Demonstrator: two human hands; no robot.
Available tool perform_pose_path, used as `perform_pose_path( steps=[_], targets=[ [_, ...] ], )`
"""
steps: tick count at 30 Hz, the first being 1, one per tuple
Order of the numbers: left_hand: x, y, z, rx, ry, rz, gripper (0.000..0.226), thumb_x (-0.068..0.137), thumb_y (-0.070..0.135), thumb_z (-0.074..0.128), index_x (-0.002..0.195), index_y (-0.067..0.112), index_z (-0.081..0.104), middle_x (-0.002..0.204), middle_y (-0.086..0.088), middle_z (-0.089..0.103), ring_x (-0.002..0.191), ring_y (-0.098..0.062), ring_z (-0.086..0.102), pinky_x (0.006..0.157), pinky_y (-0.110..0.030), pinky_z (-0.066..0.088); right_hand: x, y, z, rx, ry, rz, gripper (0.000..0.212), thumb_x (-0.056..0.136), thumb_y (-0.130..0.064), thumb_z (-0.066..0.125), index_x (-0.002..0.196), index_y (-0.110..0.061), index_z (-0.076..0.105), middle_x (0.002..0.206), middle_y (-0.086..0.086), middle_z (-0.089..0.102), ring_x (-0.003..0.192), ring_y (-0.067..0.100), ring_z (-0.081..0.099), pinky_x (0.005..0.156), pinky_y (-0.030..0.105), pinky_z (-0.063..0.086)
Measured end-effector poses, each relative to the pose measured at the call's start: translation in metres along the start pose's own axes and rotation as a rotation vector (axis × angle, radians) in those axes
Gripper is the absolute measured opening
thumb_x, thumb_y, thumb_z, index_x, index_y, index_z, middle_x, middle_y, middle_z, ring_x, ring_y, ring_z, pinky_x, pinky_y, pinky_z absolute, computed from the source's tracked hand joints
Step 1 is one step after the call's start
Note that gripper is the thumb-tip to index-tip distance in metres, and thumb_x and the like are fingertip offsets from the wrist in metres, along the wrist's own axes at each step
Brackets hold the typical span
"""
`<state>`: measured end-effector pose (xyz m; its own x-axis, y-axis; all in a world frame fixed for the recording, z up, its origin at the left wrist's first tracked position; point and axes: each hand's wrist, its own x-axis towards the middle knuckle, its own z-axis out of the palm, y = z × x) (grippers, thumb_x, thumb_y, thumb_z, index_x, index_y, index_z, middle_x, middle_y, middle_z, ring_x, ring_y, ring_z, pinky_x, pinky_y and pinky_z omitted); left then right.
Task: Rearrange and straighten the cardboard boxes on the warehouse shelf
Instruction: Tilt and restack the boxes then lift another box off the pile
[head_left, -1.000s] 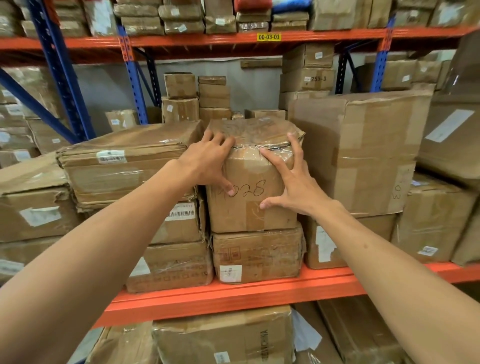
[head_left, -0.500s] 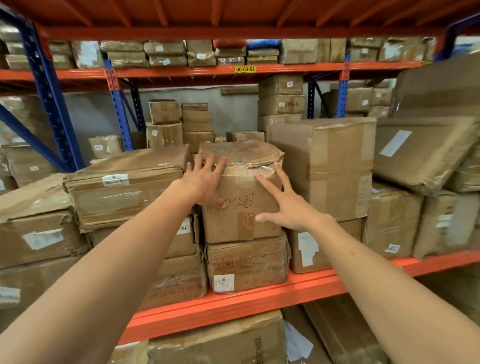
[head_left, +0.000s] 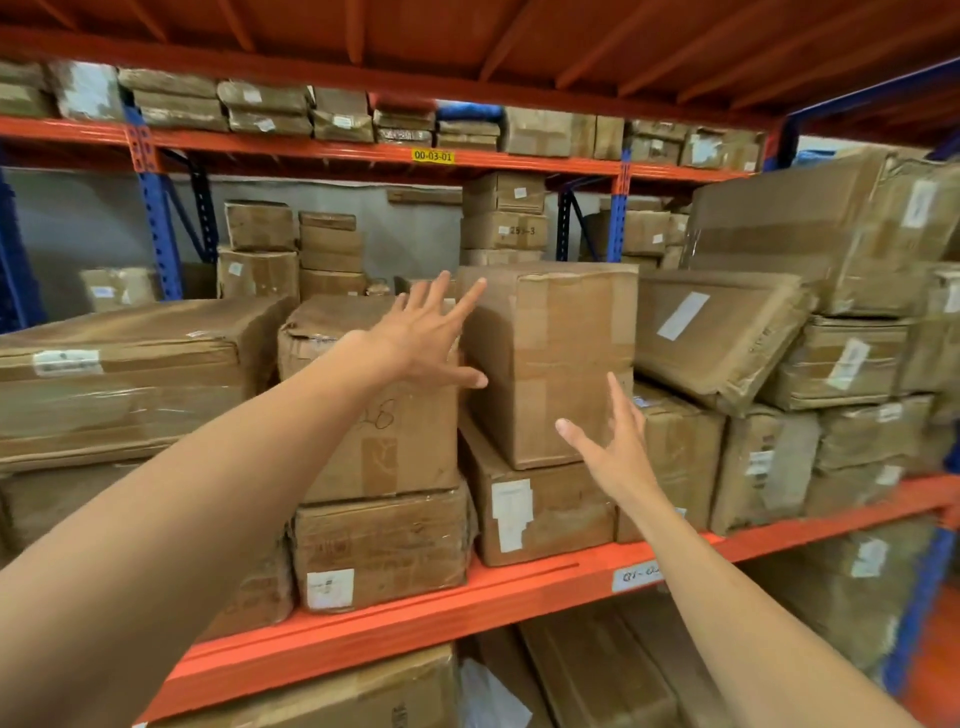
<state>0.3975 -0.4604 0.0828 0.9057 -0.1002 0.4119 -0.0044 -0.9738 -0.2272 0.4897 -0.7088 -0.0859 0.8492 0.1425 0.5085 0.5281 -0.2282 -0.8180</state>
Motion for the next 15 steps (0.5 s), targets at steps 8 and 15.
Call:
perform_pose_path(
  steps=[8,15],
  targets=[
    [0.092,0.075,0.017,-0.213,0.095,-0.120,0.129,0.069,0.069,0.077,0.144,0.060,-0.028,0.164,-0.017,-0.024,0.148,-0.055,0.000,0.115,-0.070,0.020,0.072,0.035,-0.052,0.023,-0.081,-0.117,0.101,0.077,-0.066,0.083,0.139,-0.085,0.005,0.170,-0.005,0.001,0.157,0.018,0.016,0.120,0.043,0.024],
    [0.120,0.070,0.029,-0.381,0.044,-0.249,0.126,0.063,0.057,0.088,0.150,0.062,-0.003,0.166,-0.020,0.004,0.151,-0.046,0.012,0.119,-0.058,0.025,0.122,0.057,-0.051,-0.055,-0.253,-0.131,0.136,0.070,-0.055,0.092,0.145,-0.075,-0.020,0.174,0.007,-0.012,0.160,0.030,0.004,0.120,0.061,0.020]
  ],
)
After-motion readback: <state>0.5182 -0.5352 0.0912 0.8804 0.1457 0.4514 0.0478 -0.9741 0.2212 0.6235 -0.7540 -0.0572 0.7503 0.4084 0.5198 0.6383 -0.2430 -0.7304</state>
